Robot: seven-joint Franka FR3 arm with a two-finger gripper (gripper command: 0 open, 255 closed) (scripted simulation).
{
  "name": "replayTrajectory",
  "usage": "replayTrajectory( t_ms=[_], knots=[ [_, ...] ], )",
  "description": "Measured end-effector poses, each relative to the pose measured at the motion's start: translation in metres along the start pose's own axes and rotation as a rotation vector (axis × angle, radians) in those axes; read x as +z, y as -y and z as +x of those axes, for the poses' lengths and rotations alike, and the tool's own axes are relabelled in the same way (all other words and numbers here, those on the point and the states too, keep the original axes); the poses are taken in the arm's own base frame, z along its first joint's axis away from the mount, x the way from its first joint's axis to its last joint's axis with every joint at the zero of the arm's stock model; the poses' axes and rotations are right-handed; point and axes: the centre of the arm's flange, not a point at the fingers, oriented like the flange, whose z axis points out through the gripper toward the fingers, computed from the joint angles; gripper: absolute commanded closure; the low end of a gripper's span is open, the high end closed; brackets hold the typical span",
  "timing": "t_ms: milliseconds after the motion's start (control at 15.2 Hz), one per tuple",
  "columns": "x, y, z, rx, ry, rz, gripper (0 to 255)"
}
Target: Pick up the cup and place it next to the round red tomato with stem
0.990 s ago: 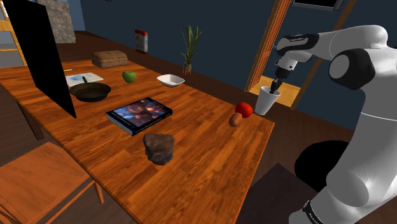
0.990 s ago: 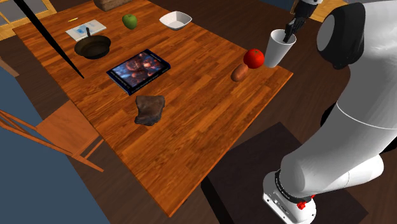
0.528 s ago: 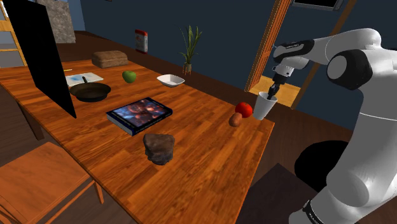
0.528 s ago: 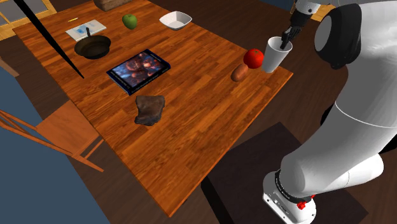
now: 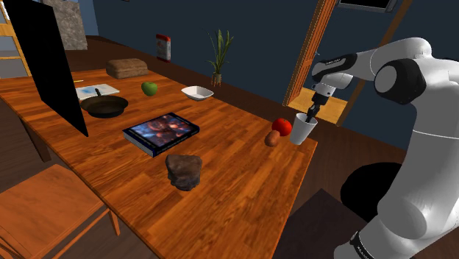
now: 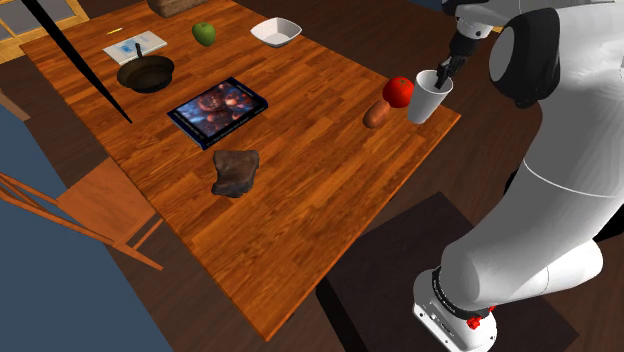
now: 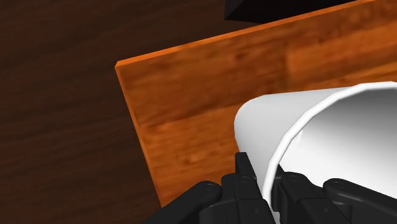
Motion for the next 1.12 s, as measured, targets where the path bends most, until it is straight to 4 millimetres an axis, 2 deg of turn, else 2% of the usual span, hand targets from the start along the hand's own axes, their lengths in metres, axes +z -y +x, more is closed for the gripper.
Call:
replayTrajectory(
  t_ms=[462, 528, 924, 990, 1122],
  knots=[
    [0.007, -0.001, 0.0, 0.0, 0.0, 0.0, 255],
    [0.007, -0.001, 0.0, 0.0, 0.0, 0.0, 0],
    [0.007, -0.001, 0.0, 0.0, -0.001, -0.001, 0],
    [0.002, -0.001, 0.001, 0.0, -0.001, -0.001, 0],
    [-0.022, -0.003, 0.002, 0.0, -0.002, -0.002, 0]
  ],
)
